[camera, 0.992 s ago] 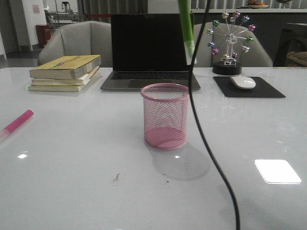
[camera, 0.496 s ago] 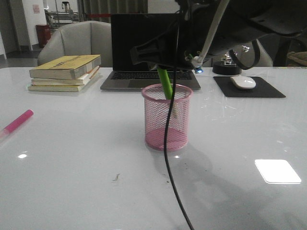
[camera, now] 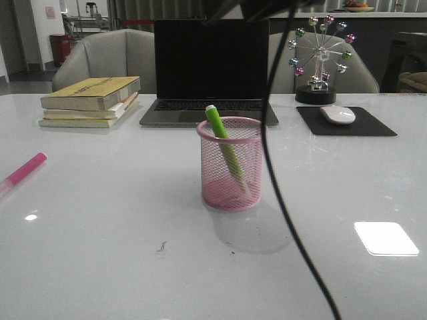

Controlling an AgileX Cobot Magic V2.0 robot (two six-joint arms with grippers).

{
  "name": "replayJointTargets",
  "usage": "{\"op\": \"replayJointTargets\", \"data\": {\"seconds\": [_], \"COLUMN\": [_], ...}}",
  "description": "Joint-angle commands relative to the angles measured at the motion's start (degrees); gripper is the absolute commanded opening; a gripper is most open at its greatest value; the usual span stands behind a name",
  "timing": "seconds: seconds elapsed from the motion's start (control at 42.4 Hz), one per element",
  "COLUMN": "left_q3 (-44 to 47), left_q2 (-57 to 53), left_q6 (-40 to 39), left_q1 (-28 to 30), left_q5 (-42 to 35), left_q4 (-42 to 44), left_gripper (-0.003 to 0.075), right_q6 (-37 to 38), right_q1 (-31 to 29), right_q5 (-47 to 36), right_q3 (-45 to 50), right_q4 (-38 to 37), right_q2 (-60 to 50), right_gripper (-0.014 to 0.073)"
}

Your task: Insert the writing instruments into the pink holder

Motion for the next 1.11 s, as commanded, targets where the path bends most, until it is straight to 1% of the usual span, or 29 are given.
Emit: {"op": "replayJointTargets", "data": {"seconds": [0.0, 0.071, 0.165, 0.331, 0.378, 0.472, 0.567, 0.732, 0.803, 0.921, 1.086], "left_q3": [-2.06, -2.06, -2.19, -4.9, -5.99, -8.46, -11.2, -18.23, -22.09, -28.88, -39.49], "left_q2": [0.17, 0.17, 0.82, 5.24, 7.18, 11.6, 16.72, 28.36, 33.83, 42.92, 55.53], "left_q6": [0.08, 0.08, 0.08, -0.31, -0.4, -0.4, -0.4, -0.4, -0.4, -0.4, -0.4], "left_q1": [-0.43, -0.43, 0.23, 4.27, 6.16, 10.31, 15.06, 20.22, 21.55, 22.12, 22.12], "left_q5": [-4.3, -3.75, -1.36, 5.21, 6.57, 7.19, 7.26, 7.65, 7.65, 7.86, 11.01], "left_q4": [-0.86, -0.66, -0.52, -0.25, 0.08, 0.51, 0.6, 0.64, 0.95, 1.24, 1.36], "left_gripper": [0.0454, 0.0454, 0.0455, 0.0455, 0.0455, 0.0455, 0.0455, 0.0454, 0.0454, 0.0454, 0.0454], "right_q6": [-0.73, -0.73, -0.73, -0.6, 0.99, 6.96, 9.39, 9.39, 9.39, 9.39, 9.39], "right_q1": [-0.2, -0.2, -0.2, -0.2, -0.48, -2.14, -3.56, -3.64, -3.64, -3.64, -3.64], "right_q5": [9.19, 11.97, 13.2, 21.09, 23.54, 26.84, 27.77, 27.27, 27.59, 27.59, 27.59], "right_q3": [-0.17, 3.5, 8.24, 12.42, 12.72, 12.72, 12.72, 12.72, 12.72, 12.72, 12.72], "right_q4": [-2.15, -2.28, -2.27, -2.83, -4.04, -8.19, -11.2, -11.08, -11.08, -11.08, -11.08], "right_q2": [-7.92, -12.09, -17.29, -22.1, -22.71, -23.21, -23.21, -23.21, -23.21, -23.21, -23.21], "right_gripper": [0.0415, 0.0415, 0.0415, 0.0415, 0.0415, 0.0415, 0.0415, 0.0415, 0.0415, 0.0415, 0.0415]}}
